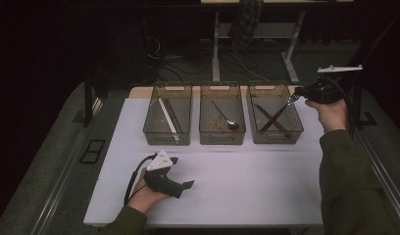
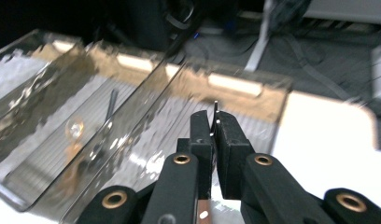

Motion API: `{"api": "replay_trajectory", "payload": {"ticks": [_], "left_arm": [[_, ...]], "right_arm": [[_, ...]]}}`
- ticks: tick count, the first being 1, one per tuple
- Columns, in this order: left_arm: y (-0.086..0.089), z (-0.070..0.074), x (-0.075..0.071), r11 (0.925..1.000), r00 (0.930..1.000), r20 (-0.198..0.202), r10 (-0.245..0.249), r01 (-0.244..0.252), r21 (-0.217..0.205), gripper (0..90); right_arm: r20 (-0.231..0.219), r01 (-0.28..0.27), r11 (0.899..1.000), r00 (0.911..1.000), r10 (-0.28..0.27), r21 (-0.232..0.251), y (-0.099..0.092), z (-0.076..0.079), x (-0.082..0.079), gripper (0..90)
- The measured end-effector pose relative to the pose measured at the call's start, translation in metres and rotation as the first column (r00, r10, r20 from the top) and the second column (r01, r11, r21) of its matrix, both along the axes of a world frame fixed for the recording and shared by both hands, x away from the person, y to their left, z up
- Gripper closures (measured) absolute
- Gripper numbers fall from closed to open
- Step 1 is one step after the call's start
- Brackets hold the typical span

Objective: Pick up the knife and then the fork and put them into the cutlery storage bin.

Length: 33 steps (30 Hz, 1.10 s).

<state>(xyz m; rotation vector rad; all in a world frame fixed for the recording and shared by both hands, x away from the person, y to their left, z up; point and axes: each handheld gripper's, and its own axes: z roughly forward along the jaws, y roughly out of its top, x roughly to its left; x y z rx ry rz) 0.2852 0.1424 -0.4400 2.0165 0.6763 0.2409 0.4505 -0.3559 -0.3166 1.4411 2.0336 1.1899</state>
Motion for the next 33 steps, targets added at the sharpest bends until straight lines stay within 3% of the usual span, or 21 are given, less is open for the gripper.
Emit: {"api": "replay_trajectory", "payload": {"ticks": [7, 10, 11, 14, 17, 22, 27, 33], "left_arm": [[-0.001, 0.000, 0.000, 1.0000, 1.0000, 0.000, -0.003, 0.003, 0.000, 0.0], [-0.001, 0.000, -0.001, 1.0000, 1.0000, 0.005, -0.005, 0.005, 0.001, 0.0], [-0.002, 0.000, -0.001, 1.0000, 1.0000, 0.007, -0.006, 0.006, 0.001, 0.0], [-0.002, 0.001, -0.002, 1.0000, 0.9999, 0.008, -0.008, 0.008, 0.002, 0.0], [-0.002, 0.001, -0.003, 0.9998, 0.9998, 0.014, -0.016, 0.016, 0.010, 0.0], [-0.002, 0.000, -0.003, 0.9997, 0.9998, 0.014, -0.015, 0.015, 0.017, 0.0], [-0.004, 0.000, -0.003, 0.9994, 0.9997, 0.013, -0.021, 0.020, 0.027, 0.0], [-0.003, -0.002, -0.003, 0.9996, 0.9998, 0.003, -0.018, 0.018, 0.022, 0.0]], "right_arm": [[-0.089, -0.004, 1.000, 0.9960, 0.006, 0.023, -0.002, -0.030, 0.014, 85.5], [-0.089, 0.017, 0.999, 0.9960, -0.012, 0.052, -0.004, -0.040, 0.019, 84.1], [-0.084, 0.027, 0.999, 0.9962, -0.024, 0.031, -0.003, -0.042, 0.020, 82.0], [-0.068, 0.059, 0.997, 0.9957, -0.063, -0.057, 0.003, -0.048, 0.025, 62.0], [-0.049, 0.104, 0.990, 0.9929, -0.109, -0.093, 0.007, -0.051, 0.027, 41.4], [-0.017, 0.117, 0.986, 0.9927, -0.120, -0.118, 0.008, -0.048, 0.025, 32.5], [-0.017, 0.110, 0.990, 0.9936, -0.112, -0.085, 0.004, -0.047, 0.021, 28.3], [-0.015, 0.038, 0.996, 0.9991, -0.040, -0.081, 0.004, -0.049, 0.001, 27.9]]}}
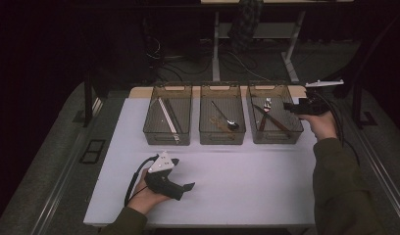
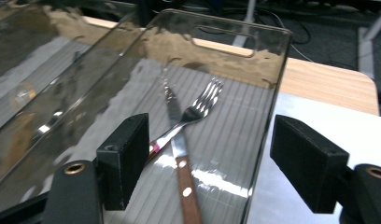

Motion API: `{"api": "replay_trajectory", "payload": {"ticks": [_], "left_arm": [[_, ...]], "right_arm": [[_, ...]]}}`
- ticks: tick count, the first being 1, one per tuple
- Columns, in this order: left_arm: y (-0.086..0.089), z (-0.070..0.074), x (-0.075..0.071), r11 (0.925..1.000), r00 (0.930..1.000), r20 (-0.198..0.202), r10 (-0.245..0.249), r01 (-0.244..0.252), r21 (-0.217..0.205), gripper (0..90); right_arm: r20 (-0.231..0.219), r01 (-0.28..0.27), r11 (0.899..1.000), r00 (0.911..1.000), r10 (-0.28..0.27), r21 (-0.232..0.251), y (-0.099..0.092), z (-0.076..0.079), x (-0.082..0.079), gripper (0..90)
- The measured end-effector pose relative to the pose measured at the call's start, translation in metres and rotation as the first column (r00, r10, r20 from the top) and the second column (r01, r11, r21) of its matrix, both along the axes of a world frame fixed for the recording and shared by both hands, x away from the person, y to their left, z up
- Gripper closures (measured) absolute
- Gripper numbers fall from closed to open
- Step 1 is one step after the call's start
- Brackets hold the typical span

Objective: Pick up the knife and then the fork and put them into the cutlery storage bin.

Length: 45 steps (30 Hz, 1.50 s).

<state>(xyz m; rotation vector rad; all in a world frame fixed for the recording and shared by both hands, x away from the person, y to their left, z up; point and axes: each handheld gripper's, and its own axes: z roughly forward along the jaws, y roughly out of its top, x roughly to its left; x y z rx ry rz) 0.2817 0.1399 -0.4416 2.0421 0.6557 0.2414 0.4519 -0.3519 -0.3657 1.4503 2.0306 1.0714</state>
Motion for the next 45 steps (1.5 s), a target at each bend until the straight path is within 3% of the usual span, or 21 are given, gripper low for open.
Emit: {"api": "replay_trajectory", "payload": {"ticks": [4, 8, 12, 15, 33, 45], "left_arm": [[0.001, 0.000, 0.000, 1.0000, 1.0000, -0.003, 0.006, -0.006, -0.004, 0.0], [0.000, 0.000, 0.000, 1.0000, 1.0000, -0.003, 0.006, -0.006, 0.004, 0.0], [0.002, 0.000, -0.001, 1.0000, 1.0000, -0.004, 0.008, -0.008, 0.001, 0.0], [0.003, 0.000, -0.001, 0.9999, 0.9999, -0.006, 0.012, -0.012, -0.004, 0.0], [0.003, 0.001, -0.002, 1.0000, 0.9999, -0.012, 0.004, -0.004, -0.009, 0.0], [0.003, 0.004, -0.005, 0.9998, 1.0000, -0.004, 0.000, 0.000, -0.019, 0.0]], "right_arm": [[0.018, -0.052, 0.998, 0.9985, 0.051, 0.025, 0.002, 0.001, -0.016, 26.4], [0.033, -0.077, 0.997, 0.9965, 0.077, -0.006, 0.012, 0.003, -0.032, 25.8], [0.054, -0.130, 0.991, 0.9903, 0.128, 0.035, 0.022, 0.004, -0.049, 21.5], [0.073, -0.149, 0.989, 0.9865, 0.147, 0.020, 0.030, 0.001, -0.061, 19.1], [0.102, -0.230, 0.972, 0.9695, 0.223, 0.059, 0.053, -0.043, -0.126, 18.0], [0.106, -0.317, 0.946, 0.9451, 0.309, 0.066, 0.063, -0.065, -0.163, 18.0]]}}
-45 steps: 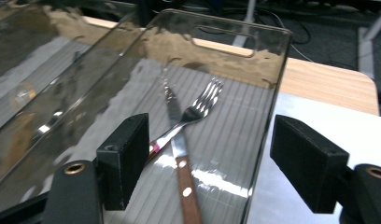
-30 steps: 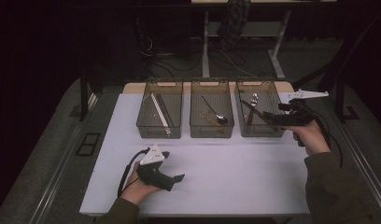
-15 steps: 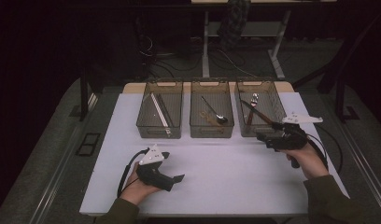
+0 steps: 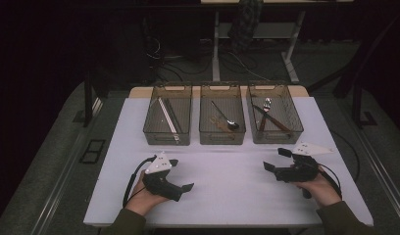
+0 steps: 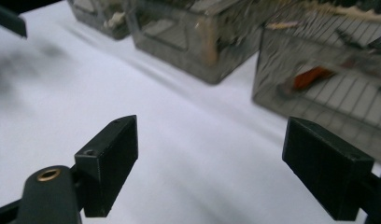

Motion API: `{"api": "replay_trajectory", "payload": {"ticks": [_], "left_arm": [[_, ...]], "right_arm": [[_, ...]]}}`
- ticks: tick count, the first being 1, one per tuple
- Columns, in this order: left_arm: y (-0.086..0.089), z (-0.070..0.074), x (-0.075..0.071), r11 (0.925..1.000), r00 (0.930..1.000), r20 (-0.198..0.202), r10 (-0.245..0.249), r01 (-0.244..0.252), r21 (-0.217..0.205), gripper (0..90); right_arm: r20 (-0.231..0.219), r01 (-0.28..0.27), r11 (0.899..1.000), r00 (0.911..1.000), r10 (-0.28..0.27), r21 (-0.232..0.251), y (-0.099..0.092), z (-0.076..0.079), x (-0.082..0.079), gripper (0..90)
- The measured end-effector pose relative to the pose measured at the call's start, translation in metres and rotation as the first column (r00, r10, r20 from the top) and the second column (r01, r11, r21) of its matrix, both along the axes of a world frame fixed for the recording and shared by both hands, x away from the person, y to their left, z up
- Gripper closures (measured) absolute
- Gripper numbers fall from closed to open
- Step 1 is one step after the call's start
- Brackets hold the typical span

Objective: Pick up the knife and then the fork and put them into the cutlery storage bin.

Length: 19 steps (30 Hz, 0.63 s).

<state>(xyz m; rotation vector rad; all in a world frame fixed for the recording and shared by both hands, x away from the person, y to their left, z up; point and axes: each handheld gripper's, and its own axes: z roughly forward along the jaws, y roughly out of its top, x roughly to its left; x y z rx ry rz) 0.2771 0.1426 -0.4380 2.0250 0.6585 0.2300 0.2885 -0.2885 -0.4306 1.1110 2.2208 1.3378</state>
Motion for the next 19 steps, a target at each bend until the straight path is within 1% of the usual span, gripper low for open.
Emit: {"api": "replay_trajectory", "payload": {"ticks": [3, 7, 9, 14, 17, 19], "left_arm": [[0.000, 0.000, 0.000, 1.0000, 1.0000, -0.001, -0.002, 0.002, -0.001, 0.0], [0.000, 0.000, -0.001, 1.0000, 1.0000, -0.002, -0.008, 0.008, -0.002, 0.0], [-0.001, 0.000, -0.001, 0.9999, 0.9999, -0.002, -0.012, 0.012, 0.002, 0.0], [-0.001, 0.000, -0.001, 0.9999, 0.9999, -0.003, -0.016, 0.016, 0.000, 0.0], [-0.001, 0.000, 0.000, 0.9998, 0.9998, -0.005, -0.018, 0.018, 0.000, 0.0], [-0.001, 0.000, 0.000, 0.9998, 0.9998, -0.004, -0.020, 0.020, 0.002, 0.0]], "right_arm": [[-0.005, -0.020, 1.000, 0.9998, 0.020, 0.001, 0.001, -0.004, -0.006, 18.0], [-0.009, -0.043, 0.999, 0.9990, 0.043, -0.017, 0.001, -0.009, -0.013, 18.0], [-0.011, -0.048, 0.999, 0.9988, 0.048, -0.018, -0.001, -0.011, -0.016, 18.0], [-0.011, -0.052, 0.998, 0.9986, 0.052, -0.028, -0.005, -0.015, -0.022, 18.0], [-0.015, -0.047, 0.998, 0.9988, 0.046, -0.037, -0.007, -0.016, -0.022, 18.0], [-0.012, -0.045, 0.998, 0.9989, 0.045, -0.033, -0.007, -0.015, -0.022, 18.0]]}}
